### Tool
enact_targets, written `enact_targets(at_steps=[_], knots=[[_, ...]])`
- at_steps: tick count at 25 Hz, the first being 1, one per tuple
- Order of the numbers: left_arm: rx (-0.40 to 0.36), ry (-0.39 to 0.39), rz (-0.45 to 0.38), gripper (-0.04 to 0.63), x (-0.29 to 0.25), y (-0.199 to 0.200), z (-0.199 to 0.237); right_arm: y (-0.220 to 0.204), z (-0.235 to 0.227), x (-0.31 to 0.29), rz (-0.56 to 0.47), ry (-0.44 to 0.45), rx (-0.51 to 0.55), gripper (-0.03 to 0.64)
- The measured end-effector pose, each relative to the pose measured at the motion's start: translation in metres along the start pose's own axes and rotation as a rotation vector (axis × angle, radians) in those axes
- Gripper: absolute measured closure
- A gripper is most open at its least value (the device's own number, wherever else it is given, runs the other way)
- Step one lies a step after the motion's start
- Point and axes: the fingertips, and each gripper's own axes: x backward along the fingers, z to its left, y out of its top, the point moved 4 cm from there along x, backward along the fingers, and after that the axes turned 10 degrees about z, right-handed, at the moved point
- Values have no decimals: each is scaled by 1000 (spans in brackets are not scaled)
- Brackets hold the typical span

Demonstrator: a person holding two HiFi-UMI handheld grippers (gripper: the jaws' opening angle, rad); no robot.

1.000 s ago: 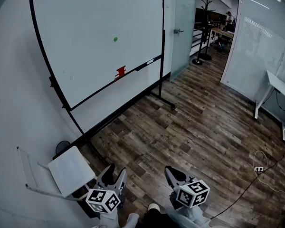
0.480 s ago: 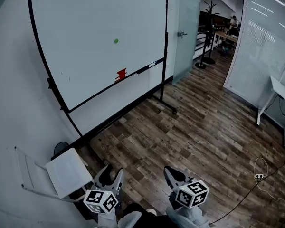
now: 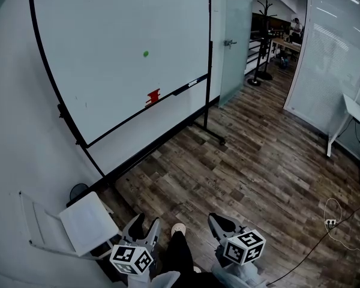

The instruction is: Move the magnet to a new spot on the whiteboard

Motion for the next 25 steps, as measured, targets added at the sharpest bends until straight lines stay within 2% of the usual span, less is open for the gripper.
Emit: enact_targets(at_steps=[16, 25], knots=[[7, -10, 5, 374, -84, 42, 53, 53, -35, -83, 11, -2, 9, 589], [-13, -26, -2, 374, -143, 88, 88, 103, -61, -139, -10, -15, 3, 589]])
